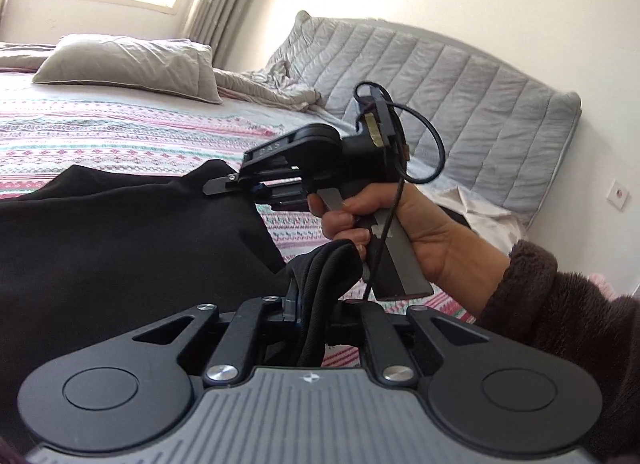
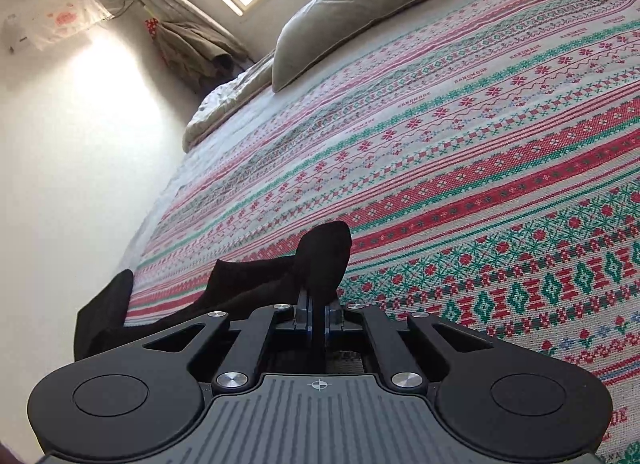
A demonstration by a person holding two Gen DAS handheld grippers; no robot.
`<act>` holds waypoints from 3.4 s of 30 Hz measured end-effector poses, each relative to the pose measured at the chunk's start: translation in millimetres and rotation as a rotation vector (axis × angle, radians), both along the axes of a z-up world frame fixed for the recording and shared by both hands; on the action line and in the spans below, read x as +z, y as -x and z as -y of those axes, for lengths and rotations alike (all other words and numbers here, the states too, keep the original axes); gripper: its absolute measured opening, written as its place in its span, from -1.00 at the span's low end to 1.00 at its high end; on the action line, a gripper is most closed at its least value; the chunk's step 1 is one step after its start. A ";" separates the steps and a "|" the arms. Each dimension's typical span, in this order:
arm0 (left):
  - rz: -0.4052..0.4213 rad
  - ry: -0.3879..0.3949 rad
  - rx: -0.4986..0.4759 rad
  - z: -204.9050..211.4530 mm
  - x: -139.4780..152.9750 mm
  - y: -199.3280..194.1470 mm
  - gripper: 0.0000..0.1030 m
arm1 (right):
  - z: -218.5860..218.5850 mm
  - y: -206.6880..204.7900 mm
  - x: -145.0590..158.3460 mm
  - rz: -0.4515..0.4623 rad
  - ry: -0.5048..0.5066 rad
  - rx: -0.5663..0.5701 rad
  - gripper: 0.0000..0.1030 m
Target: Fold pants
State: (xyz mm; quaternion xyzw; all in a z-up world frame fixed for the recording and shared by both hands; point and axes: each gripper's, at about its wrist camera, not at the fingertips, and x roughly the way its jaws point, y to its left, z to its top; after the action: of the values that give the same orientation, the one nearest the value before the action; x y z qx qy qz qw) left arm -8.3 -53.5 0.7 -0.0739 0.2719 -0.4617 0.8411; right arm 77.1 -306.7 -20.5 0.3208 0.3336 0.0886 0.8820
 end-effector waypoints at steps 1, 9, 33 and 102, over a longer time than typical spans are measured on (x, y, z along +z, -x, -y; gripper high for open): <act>0.000 0.016 0.012 -7.7 1.3 0.4 -0.62 | -2.0 0.2 3.5 0.004 0.000 -0.001 -0.93; 0.016 0.142 0.160 -82.4 14.2 4.1 -0.62 | -36.7 -16.6 35.9 0.069 -0.047 0.019 -0.93; -0.278 -0.017 0.803 -250.8 -12.3 -4.5 -0.14 | -327.5 -134.6 26.2 0.001 0.138 0.338 -0.76; -0.450 0.094 0.597 -356.3 -23.1 -138.9 0.55 | -247.2 -11.2 -10.0 0.014 -0.057 0.332 0.44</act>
State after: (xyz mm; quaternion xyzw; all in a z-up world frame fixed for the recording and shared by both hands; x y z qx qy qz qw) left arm 130.6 302.8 -22.4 -0.2882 0.3950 -0.1803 0.8535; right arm 88.3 -59.5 -30.5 0.2856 0.3733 0.2448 0.8480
